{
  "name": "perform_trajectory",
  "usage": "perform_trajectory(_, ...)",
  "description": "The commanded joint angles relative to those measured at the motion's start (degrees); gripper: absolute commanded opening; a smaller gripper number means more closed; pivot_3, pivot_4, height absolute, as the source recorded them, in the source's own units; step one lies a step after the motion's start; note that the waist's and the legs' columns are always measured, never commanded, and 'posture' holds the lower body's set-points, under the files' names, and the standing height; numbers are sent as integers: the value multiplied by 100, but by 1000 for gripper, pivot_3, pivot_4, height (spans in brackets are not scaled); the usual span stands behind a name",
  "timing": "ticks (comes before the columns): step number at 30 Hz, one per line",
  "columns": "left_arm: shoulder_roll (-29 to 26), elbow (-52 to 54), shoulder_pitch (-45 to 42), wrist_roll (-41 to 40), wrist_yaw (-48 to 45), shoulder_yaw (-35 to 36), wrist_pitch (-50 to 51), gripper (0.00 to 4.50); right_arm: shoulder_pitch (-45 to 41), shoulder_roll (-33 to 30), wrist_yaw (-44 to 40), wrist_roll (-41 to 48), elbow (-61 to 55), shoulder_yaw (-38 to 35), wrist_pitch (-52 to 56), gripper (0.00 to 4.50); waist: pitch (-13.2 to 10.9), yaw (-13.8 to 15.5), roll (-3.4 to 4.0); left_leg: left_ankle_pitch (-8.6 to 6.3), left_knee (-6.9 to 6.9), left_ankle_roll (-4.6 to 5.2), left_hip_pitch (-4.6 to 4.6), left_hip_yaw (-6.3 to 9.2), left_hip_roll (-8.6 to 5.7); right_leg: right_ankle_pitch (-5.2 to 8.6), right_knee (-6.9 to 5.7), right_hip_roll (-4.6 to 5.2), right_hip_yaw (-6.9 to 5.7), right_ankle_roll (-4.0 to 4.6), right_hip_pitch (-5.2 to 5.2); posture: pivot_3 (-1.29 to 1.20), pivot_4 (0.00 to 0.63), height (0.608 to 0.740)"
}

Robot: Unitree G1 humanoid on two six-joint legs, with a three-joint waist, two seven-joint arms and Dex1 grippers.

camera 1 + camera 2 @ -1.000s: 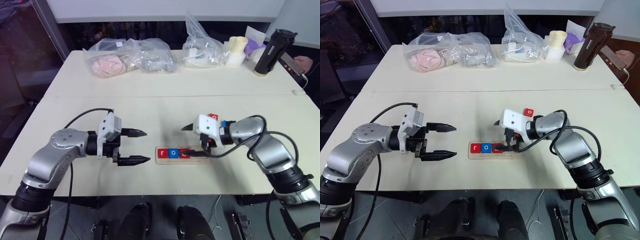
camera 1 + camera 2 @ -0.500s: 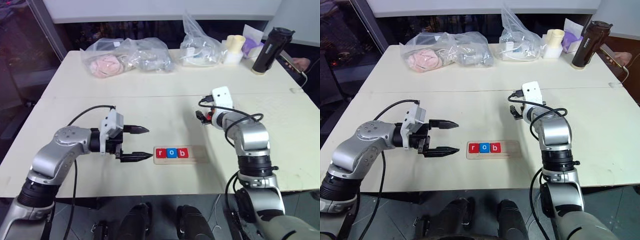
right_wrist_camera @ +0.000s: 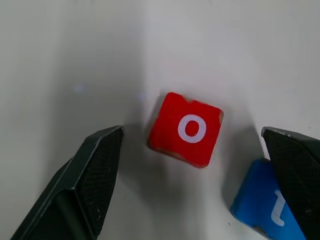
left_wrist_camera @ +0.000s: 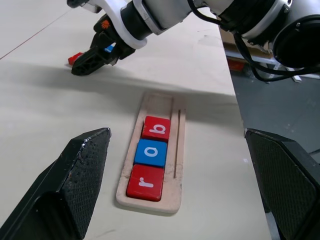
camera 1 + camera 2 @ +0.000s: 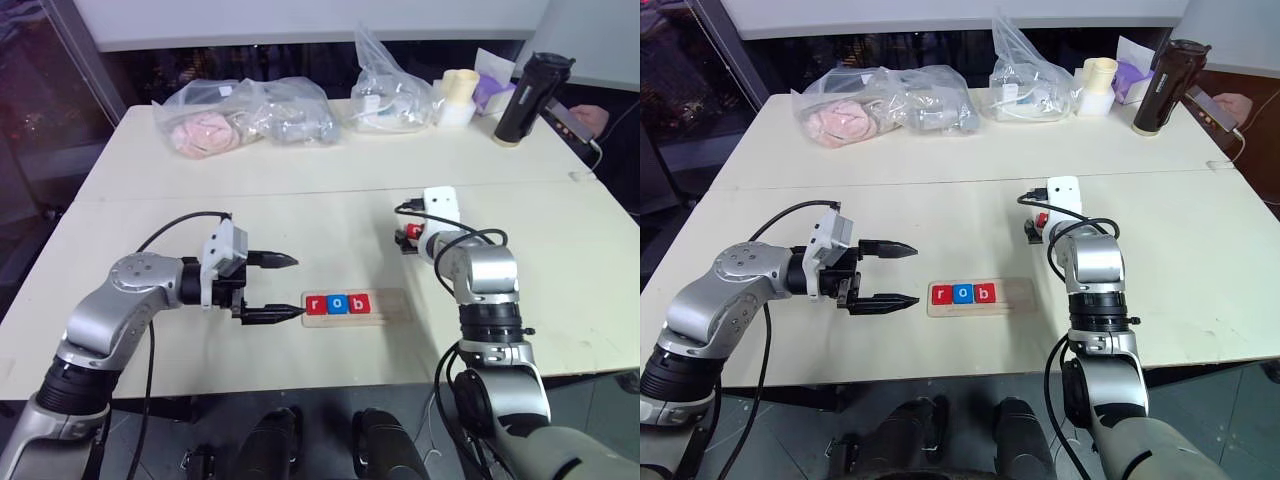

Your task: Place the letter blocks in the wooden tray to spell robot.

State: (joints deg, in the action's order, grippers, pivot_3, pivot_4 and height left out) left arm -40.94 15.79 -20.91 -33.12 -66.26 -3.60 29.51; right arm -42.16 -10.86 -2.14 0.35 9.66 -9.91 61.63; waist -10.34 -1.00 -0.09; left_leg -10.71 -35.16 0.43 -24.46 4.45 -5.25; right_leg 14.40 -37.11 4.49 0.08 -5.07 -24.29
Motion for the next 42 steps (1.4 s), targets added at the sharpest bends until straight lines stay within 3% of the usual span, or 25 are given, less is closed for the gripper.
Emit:
perform_trajectory(1,-43,172,11,-10,22,122,-76,4500,-193,80,115,112,174,-150,-254,4471,0,1,0,0,0,0,0,0,0,0,0,0,0,0,0,0,150,738)
perform_trajectory(4,-61,215,47,-28,44,146,-58,4500,-271,155,174,157,371,-170,-366,4471,0,-1,0,0,0,0,0,0,0,0,0,0,0,0,0,0,150,738)
perform_trajectory(5,-69,220,53,-31,49,154,-53,4500,-285,190,198,161,422,-149,-389,4238,0,0,0,0,0,0,0,0,0,0,0,0,0,0,0,0,150,738)
perform_trajectory(8,-83,236,67,-37,69,170,-41,4500,-256,272,237,165,406,-41,-356,3164,0,0,0,1,0,0,0,0,0,0,0,0,0,0,0,0,150,738)
perform_trajectory(11,-87,239,70,-39,83,175,-38,4500,-228,309,248,173,309,-6,-227,1443,0,0,0,0,0,0,0,0,0,0,0,0,0,0,0,0,150,738)
perform_trajectory(12,-84,240,71,-36,90,173,-38,4500,-216,322,260,203,219,-45,-128,1176,0,3,0,0,0,0,0,0,0,0,0,0,0,0,0,0,150,738)
perform_trajectory(22,-11,247,78,-36,150,114,-63,4500,43,-274,-125,500,-2079,-132,1658,1196,-1,21,2,0,1,0,-3,1,0,1,1,2,0,1,-5,0,150,738)
perform_trajectory(28,59,151,36,6,91,27,-121,4500,1079,-956,-556,893,-4003,-578,3078,1196,0,54,0,-1,1,1,-6,5,0,12,12,6,-4,17,1,0,150,738)
perform_trajectory(35,107,-4,-72,48,-29,-28,-165,4500,2702,-687,-382,1155,-5326,-693,3087,1196,0,15,0,-2,3,1,-5,4,7,15,9,4,-5,20,-2,0,150,738)
perform_trajectory(42,123,-68,-143,69,-98,-82,-185,4500,2964,-358,-113,1131,-5525,-526,3087,1196,0,30,0,-2,-1,0,-5,3,6,18,12,6,-6,24,-1,0,150,738)
